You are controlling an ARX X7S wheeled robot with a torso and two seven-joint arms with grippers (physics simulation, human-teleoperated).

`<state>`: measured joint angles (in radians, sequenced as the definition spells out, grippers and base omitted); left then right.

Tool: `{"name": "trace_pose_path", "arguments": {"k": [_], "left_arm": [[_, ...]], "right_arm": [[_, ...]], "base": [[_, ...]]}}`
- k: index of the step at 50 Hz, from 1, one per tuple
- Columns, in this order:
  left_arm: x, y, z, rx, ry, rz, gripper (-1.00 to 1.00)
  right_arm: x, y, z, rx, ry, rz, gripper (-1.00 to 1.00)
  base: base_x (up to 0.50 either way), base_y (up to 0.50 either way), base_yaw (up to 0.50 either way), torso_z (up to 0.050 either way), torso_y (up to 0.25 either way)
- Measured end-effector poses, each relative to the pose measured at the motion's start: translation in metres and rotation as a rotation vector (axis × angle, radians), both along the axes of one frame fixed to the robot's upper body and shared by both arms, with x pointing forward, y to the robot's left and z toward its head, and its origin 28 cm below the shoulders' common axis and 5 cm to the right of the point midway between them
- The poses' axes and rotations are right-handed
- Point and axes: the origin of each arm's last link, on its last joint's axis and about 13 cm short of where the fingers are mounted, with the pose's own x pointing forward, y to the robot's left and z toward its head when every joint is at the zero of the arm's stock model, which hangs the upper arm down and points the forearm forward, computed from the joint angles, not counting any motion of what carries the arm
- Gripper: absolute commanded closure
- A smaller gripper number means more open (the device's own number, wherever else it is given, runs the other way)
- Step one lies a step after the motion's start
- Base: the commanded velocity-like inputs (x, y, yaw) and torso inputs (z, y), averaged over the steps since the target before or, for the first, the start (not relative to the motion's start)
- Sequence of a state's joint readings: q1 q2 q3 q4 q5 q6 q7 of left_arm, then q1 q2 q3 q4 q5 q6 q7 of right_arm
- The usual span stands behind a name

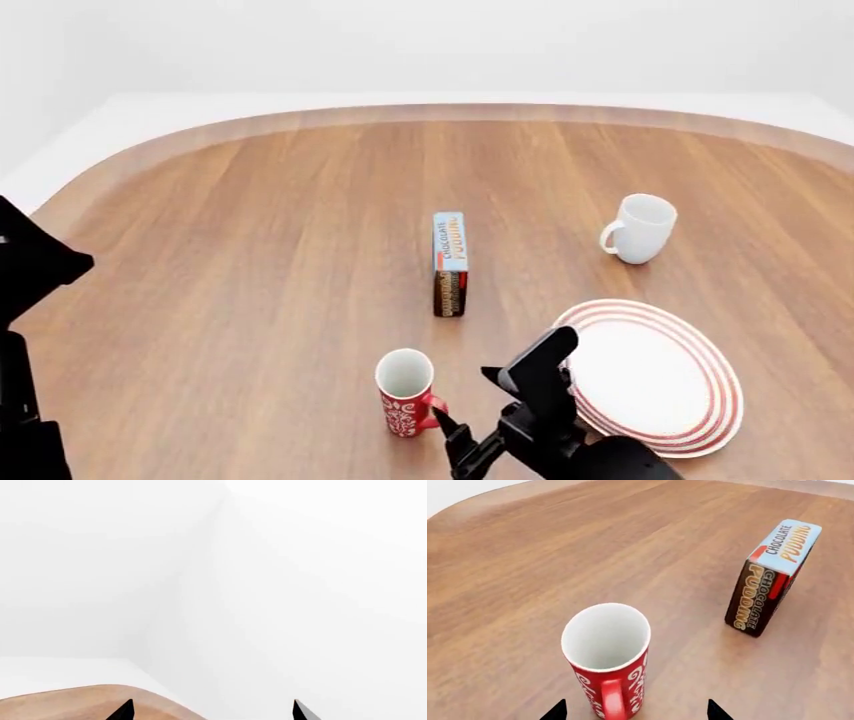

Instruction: Pick up the red mug and put it on the plate

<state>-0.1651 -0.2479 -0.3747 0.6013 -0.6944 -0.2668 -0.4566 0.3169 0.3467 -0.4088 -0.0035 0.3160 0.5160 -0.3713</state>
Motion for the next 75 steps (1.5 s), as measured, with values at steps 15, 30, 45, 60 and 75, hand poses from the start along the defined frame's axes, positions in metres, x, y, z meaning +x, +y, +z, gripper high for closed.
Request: {"name": "trace_pose_path", "arguments": {"k": [15,30,45,60,75], "left_arm": [[-0.002,0.001,0.002,-0.007,-0.005,-0.002,-1.00],[-0.003,0.002,0.004,-0.015,-0.008,-0.004,-1.00],[-0.004,0.003,0.005,-0.021,-0.011,-0.005,-1.00],[-0.004,0.004,0.005,-0.023,-0.012,-0.003,-1.00],[-0.003,0.004,0.005,-0.019,-0.010,-0.003,-1.00]], "right_arm": [[0.002,0.014,-0.012,-0.026,0.058,0.082,-1.00],[0.010,0.016,-0.019,-0.030,0.105,0.085,-1.00],[0.015,0.013,-0.021,-0.027,0.129,0.072,-1.00],[0.016,0.013,-0.021,-0.035,0.129,0.075,1.00],[0.007,0.011,-0.005,-0.064,-0.103,0.001,1.00]], "base": [[0.00,0.00,0.00,0.000,0.000],[0.00,0.00,0.00,0.000,0.000],[0.00,0.00,0.00,0.000,0.000],[0.00,0.00,0.00,0.000,0.000],[0.00,0.00,0.00,0.000,0.000]]}}
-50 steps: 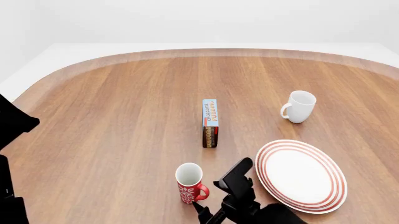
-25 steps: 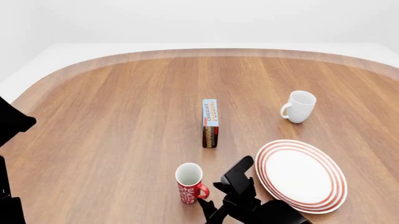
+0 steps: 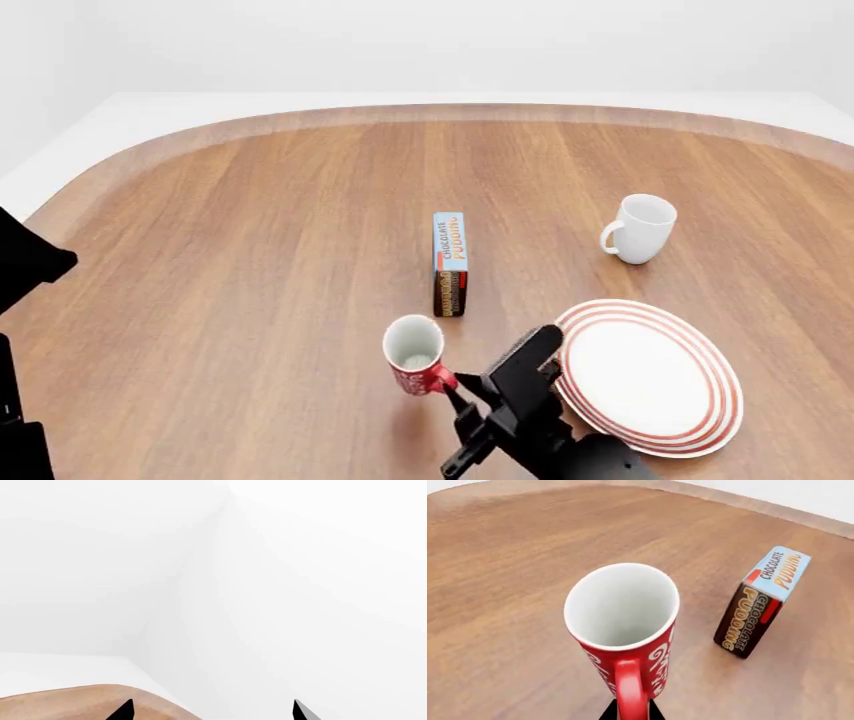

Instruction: Pick up the red mug and put it on the plate

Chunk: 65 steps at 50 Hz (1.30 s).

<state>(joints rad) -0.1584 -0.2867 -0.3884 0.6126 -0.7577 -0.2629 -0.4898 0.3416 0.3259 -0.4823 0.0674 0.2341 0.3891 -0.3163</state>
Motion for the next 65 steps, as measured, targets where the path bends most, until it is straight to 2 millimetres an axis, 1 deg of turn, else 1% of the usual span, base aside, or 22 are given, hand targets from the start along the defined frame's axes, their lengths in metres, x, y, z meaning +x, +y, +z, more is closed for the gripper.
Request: {"name": "trace_pose_path", "arguments": {"k": [6,13,20,27,37,47,59,65], "left_arm": [[0.000,0.000,0.000,0.001,0.000,-0.002,-1.00],[-0.001,0.000,0.000,0.000,-0.001,-0.002,-1.00],[-0.001,0.000,0.000,0.000,-0.002,-0.005,-1.00],[-0.002,-0.001,0.001,0.001,-0.003,-0.008,-1.00],[-0.002,-0.001,0.001,0.001,-0.003,-0.011,-1.00],[-0.003,-0.001,0.001,0.001,-0.003,-0.014,-1.00],[-0.004,-0.001,0.002,0.000,-0.006,-0.015,-1.00],[-0.004,0.000,0.002,-0.001,-0.007,-0.015,-1.00]], "right_arm": [[-0.006,-0.001,0.011,0.009,-0.152,-0.050,1.00],[-0.018,-0.006,0.023,0.066,-0.293,-0.135,1.00],[-0.033,-0.017,0.032,0.126,-0.389,-0.247,1.00],[-0.050,-0.030,0.039,0.166,-0.444,-0.372,1.00],[-0.072,-0.048,0.043,0.185,-0.451,-0.553,1.00],[-0.090,-0.062,0.050,0.180,-0.415,-0.693,1.00],[-0.104,-0.072,0.056,0.172,-0.319,-0.783,1.00],[-0.109,-0.075,0.055,0.207,-0.276,-0.798,1.00]], "base": [[0.00,0.00,0.00,0.000,0.003],[0.00,0.00,0.00,0.000,0.000],[0.00,0.00,0.00,0.000,0.000],[0.00,0.00,0.00,0.000,0.000],[0.00,0.00,0.00,0.000,0.000],[0.00,0.00,0.00,0.000,0.000],[0.00,0.00,0.00,0.000,0.000],[0.00,0.00,0.00,0.000,0.002]]}}
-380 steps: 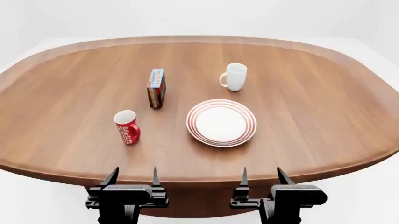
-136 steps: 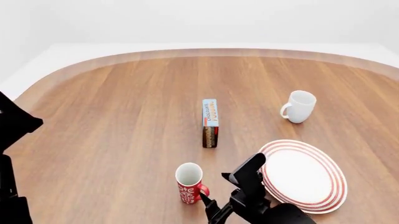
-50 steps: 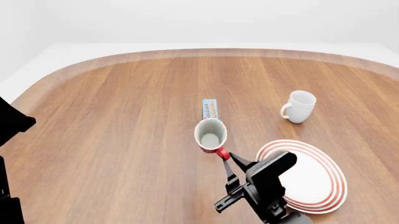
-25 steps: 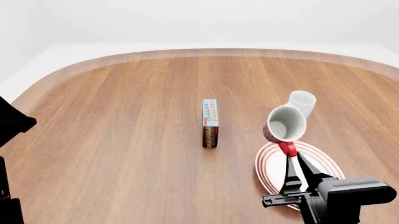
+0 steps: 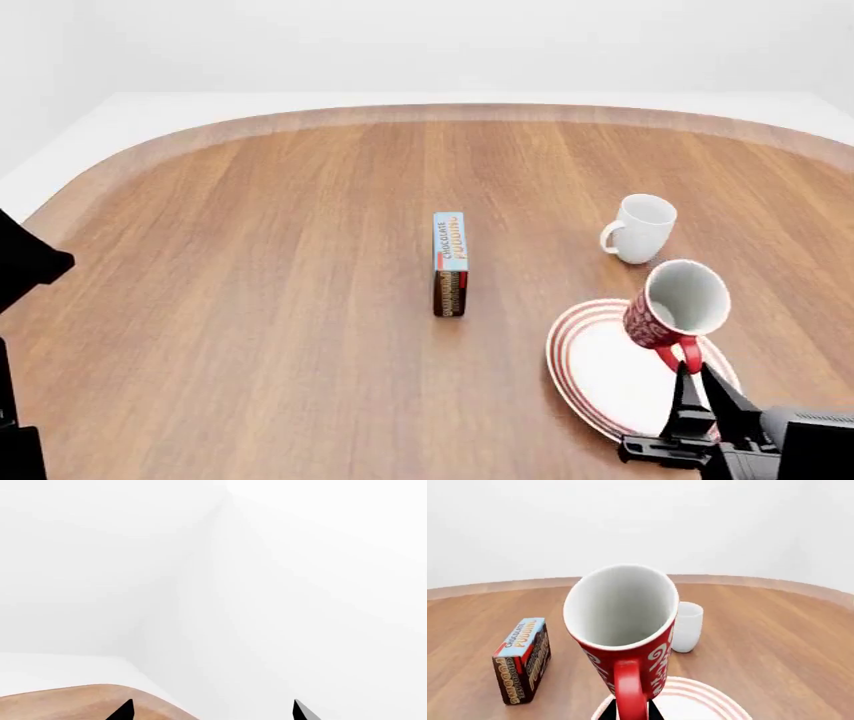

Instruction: Pick up the red mug and put it on the plate

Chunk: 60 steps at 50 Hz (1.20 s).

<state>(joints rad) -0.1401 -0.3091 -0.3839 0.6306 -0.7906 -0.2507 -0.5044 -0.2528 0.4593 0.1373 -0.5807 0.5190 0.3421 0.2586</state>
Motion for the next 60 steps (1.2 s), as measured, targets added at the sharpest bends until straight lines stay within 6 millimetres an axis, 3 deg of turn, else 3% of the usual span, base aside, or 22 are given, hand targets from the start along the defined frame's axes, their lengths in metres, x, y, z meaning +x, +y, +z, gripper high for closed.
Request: {"name": "trace_pose_path", "arguments": {"k": [22,60], "left_arm": [[-0.001,0.001,0.002,-0.005,-0.005,0.002,-1.00],[-0.003,0.003,0.004,-0.016,-0.011,0.001,-1.00]], "right_arm": [[0.004,-0.008,-0.013,0.053,0.116,-0.017,1.00],[0.043,-0.016,-0.034,0.023,0.233,-0.041,1.00]], "base": [[0.00,0.00,0.00,0.000,0.000],[0.00,0.00,0.00,0.000,0.000]]}}
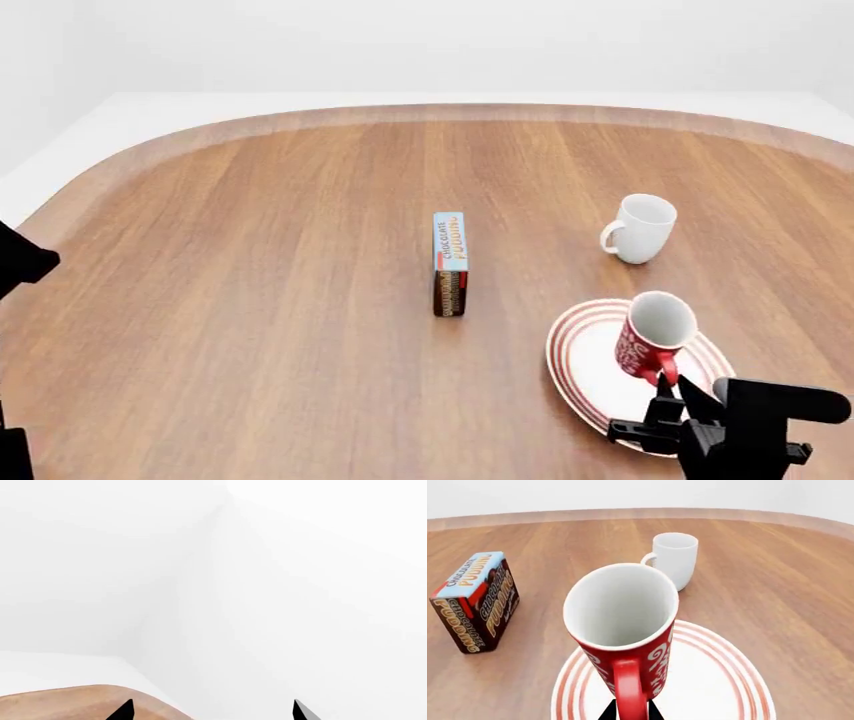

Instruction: Pick up the red mug and put it on the plate

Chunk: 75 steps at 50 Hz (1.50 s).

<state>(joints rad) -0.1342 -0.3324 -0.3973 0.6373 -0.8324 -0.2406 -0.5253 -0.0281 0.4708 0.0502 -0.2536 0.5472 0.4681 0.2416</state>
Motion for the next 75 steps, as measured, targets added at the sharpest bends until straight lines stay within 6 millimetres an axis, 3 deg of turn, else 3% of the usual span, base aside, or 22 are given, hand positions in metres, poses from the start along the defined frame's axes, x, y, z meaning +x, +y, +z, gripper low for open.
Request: {"name": "trace_pose_path", "arguments": {"k": [48,75], "left_arm": [[-0.002,0.002,0.003,-0.010,-0.008,-0.001,-1.00],[-0.004,0.003,0.005,-0.016,-0.015,-0.003,-1.00]], "right_arm": [[0.014,-0.005,-0.022,0.009,0.109,-0.008,1.00],[0.017,-0.008,-0.023,0.001,0.176,-0.018,1.00]], "base": [[0.00,0.00,0.00,0.000,0.000],[0.00,0.00,0.00,0.000,0.000]]}}
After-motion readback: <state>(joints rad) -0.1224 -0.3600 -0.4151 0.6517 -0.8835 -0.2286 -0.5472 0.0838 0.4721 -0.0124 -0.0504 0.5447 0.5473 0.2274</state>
